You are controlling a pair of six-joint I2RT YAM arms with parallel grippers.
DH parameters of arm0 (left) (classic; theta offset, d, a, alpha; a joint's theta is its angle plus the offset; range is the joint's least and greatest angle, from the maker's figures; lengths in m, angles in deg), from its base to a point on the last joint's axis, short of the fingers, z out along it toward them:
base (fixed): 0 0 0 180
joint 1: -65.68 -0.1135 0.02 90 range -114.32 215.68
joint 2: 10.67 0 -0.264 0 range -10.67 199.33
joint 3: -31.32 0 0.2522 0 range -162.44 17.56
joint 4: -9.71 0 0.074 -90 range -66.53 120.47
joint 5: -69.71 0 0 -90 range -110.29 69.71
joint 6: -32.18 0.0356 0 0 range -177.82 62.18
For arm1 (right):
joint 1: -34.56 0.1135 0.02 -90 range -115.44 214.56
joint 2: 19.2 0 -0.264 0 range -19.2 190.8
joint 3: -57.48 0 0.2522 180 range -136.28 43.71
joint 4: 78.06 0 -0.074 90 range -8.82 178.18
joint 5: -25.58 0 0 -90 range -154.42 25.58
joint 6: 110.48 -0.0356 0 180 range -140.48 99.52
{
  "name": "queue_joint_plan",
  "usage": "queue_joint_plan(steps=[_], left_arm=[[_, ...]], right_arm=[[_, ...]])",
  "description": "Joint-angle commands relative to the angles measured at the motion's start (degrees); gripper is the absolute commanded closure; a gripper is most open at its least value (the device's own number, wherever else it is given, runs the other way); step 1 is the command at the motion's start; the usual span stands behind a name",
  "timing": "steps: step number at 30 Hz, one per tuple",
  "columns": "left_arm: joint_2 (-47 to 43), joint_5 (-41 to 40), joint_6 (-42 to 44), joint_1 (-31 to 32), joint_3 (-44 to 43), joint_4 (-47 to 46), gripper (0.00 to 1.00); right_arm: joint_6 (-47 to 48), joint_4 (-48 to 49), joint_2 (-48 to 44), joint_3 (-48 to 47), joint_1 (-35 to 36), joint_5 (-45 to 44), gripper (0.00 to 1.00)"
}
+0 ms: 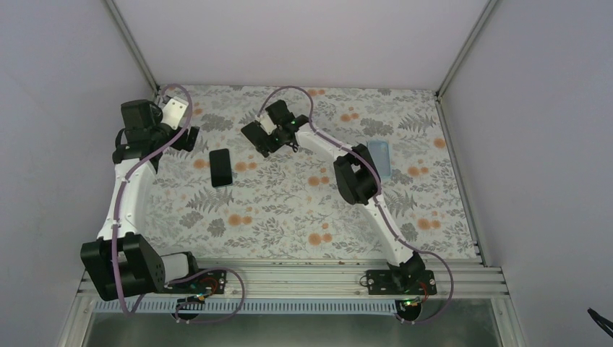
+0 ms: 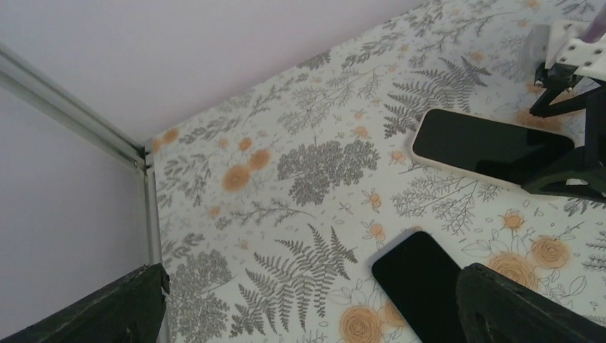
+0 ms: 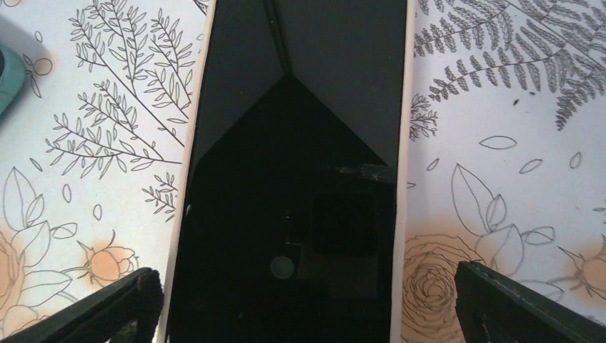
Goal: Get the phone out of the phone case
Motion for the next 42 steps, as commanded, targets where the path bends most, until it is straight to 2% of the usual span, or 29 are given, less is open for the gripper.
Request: queue_joint_plan(steps=[1, 12, 13, 14, 16, 21, 23, 25, 27, 30, 32, 33, 36, 42], left_arm=[[-0.12, 3.44, -1.15, -2.06, 1.41, -3.3, 0.0], [0.38, 8.08, -2.23, -3.43, 2.53, -3.71, 0.0], [0.34, 8.28, -2.35, -3.43, 2.56, -3.66, 0.0], [0.3, 8.52, -2.48, -3.44, 2.51, -3.55, 0.0], [0.03, 9.07, -2.62, -3.43, 2.32, -3.26, 0.0], [-0.43, 10.38, -2.65, -3.43, 1.61, -1.65, 0.0], [-0.31, 11.41, -2.02, -3.43, 1.46, -0.56, 0.0], [-0.03, 12.39, -1.64, -3.43, 1.3, 0.49, 0.0], [-0.1, 13.49, -1.32, -3.43, 1.47, 0.97, 0.0], [-0.58, 13.92, -0.91, -3.41, 1.86, 0.59, 0.0], [-0.67, 13.86, -1.12, -3.41, 1.81, -0.01, 0.0], [-0.32, 13.9, -1.28, -3.38, 1.59, -0.18, 0.0], [1.57, 13.16, -2.05, -3.34, 0.3, -0.64, 0.0], [1.65, 12.32, -1.78, -3.38, 1.27, -1.52, 0.0]], right_arm=[[2.74, 1.54, 2.51, -1.64, 0.28, -2.67, 0.0], [7.7, -2.84, 4.13, 0.96, 0.93, -6.06, 0.02], [7.75, -3.22, 3.74, 2.05, 1.05, -7.03, 0.07], [7.77, -3.68, 3.25, 3.03, 1.07, -7.64, 0.2], [7.81, -5.02, 1.72, 5.31, 1.08, -8.15, 0.38], [8.45, -6.06, -7.45, 16.99, 0.99, -8.38, 0.67], [8.82, -5.28, -12.55, 24.99, 0.86, -6.94, 0.71], [9.46, -4.06, -17.92, 31.92, 0.82, -6.12, 0.7], [9.42, -3.34, -22.31, 37.08, 0.82, -5.9, 0.59], [8.26, -0.58, -28.72, 42.76, 0.72, -5.46, 0.2], [7.89, 1.44, -32.19, 45.1, 0.74, -4.46, 0.04], [8.01, 1.46, -32.9, 44.99, 0.73, -3.98, 0.01], [8.5, -0.05, -31.39, 41.55, 0.72, -3.73, 0.0], [9.37, -2.82, -21.59, 29.47, 0.72, -2.28, 0.0]])
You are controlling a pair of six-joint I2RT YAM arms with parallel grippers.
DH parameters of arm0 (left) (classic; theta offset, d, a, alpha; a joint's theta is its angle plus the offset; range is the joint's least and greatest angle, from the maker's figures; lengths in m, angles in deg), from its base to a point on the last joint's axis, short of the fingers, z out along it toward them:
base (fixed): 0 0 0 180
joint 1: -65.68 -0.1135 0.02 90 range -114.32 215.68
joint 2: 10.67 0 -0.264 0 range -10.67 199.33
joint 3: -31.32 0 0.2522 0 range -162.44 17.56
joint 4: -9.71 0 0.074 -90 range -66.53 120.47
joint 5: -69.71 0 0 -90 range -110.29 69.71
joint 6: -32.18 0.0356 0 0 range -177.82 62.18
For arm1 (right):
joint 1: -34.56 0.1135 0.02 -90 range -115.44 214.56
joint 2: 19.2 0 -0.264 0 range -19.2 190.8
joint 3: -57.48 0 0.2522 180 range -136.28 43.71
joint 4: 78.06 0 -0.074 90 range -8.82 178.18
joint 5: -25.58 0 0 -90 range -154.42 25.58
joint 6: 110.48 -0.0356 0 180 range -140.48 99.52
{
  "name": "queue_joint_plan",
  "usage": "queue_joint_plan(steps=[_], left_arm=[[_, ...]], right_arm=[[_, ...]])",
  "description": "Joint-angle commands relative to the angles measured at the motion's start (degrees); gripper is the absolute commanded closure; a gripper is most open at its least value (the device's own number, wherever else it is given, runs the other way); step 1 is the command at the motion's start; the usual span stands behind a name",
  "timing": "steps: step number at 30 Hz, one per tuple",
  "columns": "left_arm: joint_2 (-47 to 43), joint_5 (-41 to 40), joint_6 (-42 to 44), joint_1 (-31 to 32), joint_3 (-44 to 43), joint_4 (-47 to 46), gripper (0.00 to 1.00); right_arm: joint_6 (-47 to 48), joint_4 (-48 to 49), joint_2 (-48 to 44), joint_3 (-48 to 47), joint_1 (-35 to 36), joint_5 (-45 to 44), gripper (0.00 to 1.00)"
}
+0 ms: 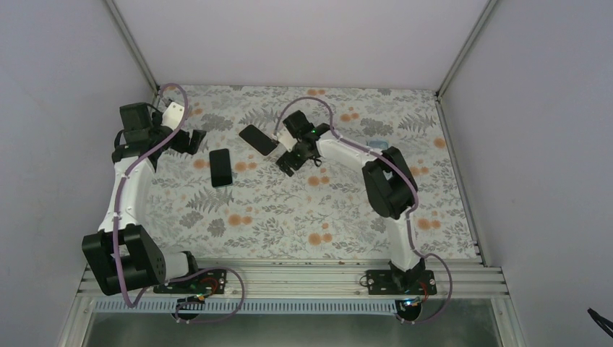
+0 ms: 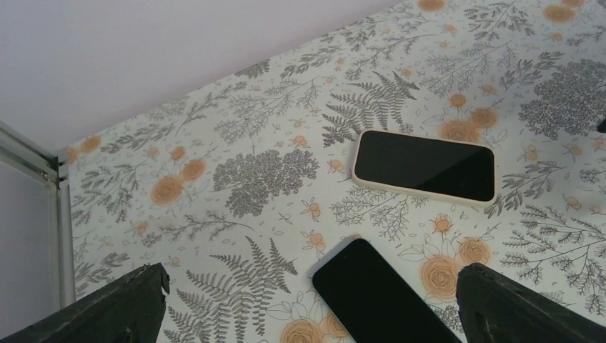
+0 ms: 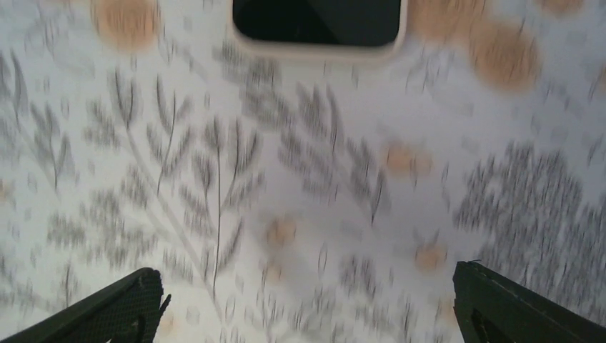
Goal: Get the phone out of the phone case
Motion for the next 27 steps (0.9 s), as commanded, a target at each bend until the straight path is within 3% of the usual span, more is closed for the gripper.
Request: queue_joint_plan(steps=[1, 14, 27], left_arm=[[-0.57, -0.09, -0.05, -0.23, -0.08, -1.79, 0.0], [-1.49, -3.13, 1.66, -0.39, 3.88, -4.14, 0.0], [1.47, -2.01, 1.15, -1.23, 4.82, -6.57, 0.0]], right_arm=[[1.12, -1.34, 7.44, -9.3, 0.35, 1.89, 0.0], [2.17, -4.37, 24.58, -33.48, 0.52, 4.86, 0.0], [3.73, -5.4, 30.74, -38.22, 0.97, 5.08, 0.0]])
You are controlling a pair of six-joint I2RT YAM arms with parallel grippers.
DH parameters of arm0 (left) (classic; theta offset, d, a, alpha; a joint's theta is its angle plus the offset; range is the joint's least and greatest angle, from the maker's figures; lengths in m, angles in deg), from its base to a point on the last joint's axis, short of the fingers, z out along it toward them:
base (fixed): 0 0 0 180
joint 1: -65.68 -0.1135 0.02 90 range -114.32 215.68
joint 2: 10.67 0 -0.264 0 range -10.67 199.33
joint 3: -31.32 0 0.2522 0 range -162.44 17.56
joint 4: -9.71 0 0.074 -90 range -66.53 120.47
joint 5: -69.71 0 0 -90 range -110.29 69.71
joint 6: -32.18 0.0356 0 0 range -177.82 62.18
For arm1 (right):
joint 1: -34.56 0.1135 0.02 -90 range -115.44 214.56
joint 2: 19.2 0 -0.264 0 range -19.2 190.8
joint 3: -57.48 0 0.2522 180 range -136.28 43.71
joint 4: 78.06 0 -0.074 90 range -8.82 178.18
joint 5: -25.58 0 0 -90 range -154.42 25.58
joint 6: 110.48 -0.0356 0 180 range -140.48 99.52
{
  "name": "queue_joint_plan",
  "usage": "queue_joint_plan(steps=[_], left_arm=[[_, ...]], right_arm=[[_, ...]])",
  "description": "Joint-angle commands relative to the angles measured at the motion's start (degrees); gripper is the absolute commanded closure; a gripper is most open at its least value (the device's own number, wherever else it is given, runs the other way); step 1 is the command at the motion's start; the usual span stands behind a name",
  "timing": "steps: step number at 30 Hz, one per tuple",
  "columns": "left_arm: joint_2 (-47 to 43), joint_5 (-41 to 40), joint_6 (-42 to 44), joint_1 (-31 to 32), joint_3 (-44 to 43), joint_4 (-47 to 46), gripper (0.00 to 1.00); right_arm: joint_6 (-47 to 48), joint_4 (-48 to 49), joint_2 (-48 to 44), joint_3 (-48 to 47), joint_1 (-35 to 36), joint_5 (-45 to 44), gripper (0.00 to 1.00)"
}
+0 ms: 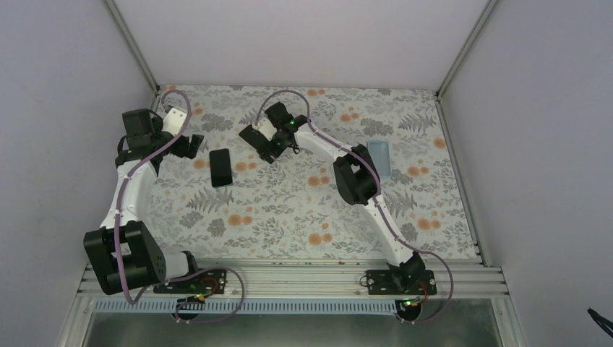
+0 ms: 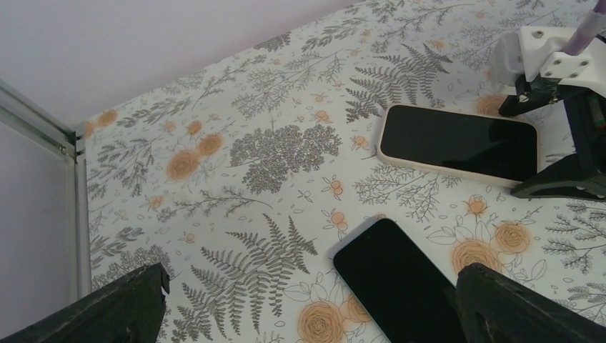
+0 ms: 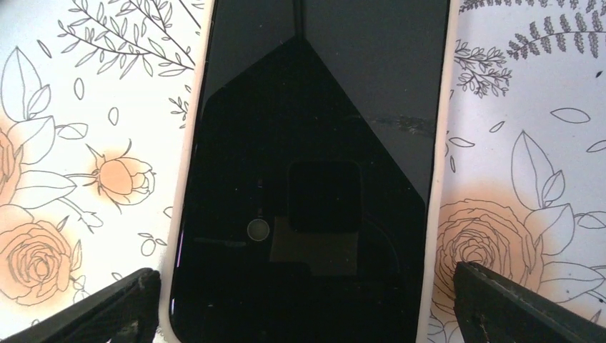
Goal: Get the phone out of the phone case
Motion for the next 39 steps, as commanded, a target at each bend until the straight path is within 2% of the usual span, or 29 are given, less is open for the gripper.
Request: queue_joint_plan(steps=[1, 12, 23, 25, 31, 39], left_arm=[[1.8, 1.34, -0.03, -0.42, 0.14, -2.53, 0.0], [3.07, 2.92, -1.09, -0.42, -0.46, -2.98, 0.0], [1.75, 2.67, -0.55, -0.42, 0.5, -2.44, 0.0], [1.5, 2.59, -0.41, -0.42, 0.61, -2.31, 0.0], [1.14, 3.0, -0.45, -0.41, 0.61, -1.81, 0.0], [-0.22, 3.03, -0.01, -0.46, 1.57, -1.51, 0.0]], right_arm=[[1.27, -1.45, 2.6, -0.6, 0.9, 0.63, 0.0], [0.88, -2.2, 4.98, -1.13, 1.08, -1.47, 0.02], [-0.68, -4.85, 6.73, -1.82, 1.17, -3.87, 0.09], [-1.0, -5.03, 6.56, -1.27, 1.12, -3.84, 0.13], [-1.59, -4.7, 4.37, 2.21, 1.17, -3.8, 0.17], [-1.86, -0.02, -6.77, 17.56, 1.08, -4.51, 0.22]])
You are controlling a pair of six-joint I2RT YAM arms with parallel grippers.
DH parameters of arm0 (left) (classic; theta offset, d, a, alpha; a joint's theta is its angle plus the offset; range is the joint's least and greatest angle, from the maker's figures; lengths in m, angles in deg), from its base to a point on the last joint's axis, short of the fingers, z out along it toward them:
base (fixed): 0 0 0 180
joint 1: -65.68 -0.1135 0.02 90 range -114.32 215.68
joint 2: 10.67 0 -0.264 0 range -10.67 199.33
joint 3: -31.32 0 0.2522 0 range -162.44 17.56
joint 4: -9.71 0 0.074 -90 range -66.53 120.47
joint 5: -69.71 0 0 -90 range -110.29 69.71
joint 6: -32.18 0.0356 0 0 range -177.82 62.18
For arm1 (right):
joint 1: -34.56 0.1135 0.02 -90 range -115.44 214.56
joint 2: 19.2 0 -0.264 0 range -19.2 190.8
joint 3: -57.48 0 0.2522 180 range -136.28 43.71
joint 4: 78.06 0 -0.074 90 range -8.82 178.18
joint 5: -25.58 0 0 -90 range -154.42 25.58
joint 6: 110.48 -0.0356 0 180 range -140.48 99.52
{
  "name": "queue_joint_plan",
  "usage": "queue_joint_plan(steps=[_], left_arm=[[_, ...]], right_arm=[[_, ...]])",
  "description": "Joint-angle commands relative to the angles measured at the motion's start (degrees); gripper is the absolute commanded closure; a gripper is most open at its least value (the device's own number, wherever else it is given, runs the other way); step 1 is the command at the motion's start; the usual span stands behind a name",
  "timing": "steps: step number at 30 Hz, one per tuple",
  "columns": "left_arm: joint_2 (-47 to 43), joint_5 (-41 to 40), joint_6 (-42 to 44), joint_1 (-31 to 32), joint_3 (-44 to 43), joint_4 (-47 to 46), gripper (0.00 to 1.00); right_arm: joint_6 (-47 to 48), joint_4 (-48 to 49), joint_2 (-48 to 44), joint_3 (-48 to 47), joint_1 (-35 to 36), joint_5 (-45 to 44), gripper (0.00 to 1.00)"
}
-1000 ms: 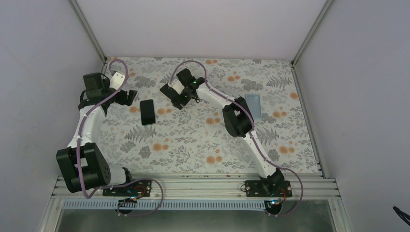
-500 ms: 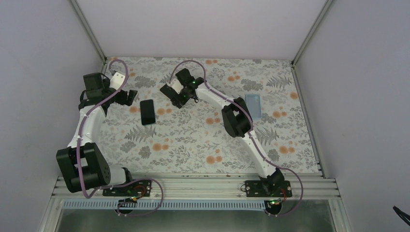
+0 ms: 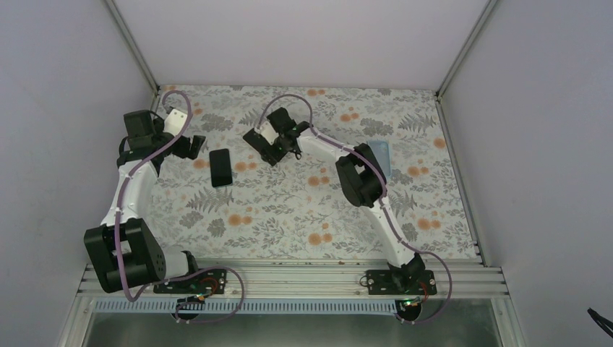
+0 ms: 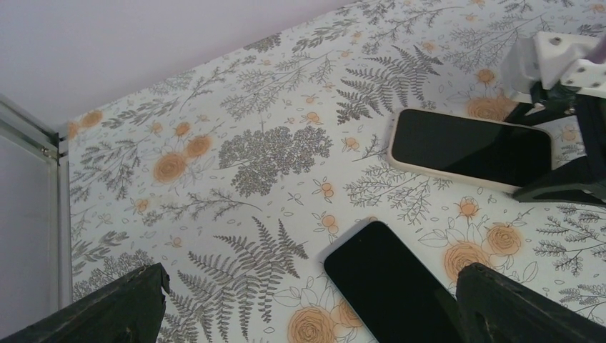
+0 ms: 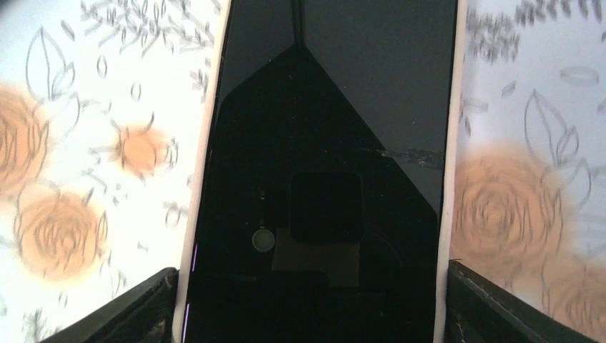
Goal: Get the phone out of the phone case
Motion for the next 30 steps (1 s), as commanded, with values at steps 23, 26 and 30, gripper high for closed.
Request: queue_joint_plan(steps=[23, 26, 30], left_arm=[[2.43, 4.04, 2.99, 11.3, -8.22, 11.49, 0.0], [5.57, 7.51, 3.41, 14.88, -10.9, 14.93, 0.0], [11.64, 10.88, 2.95, 17.51, -16.43, 19.87, 0.0]], right_arm=[[5.56, -10.37, -40.56, 53.31, 0.25, 3.93, 0.26], [5.97, -10.17, -43.98, 56.98, 0.21, 2.63, 0.26], [6.91, -8.95, -47.34, 61.06, 0.16, -1.25, 0.25]])
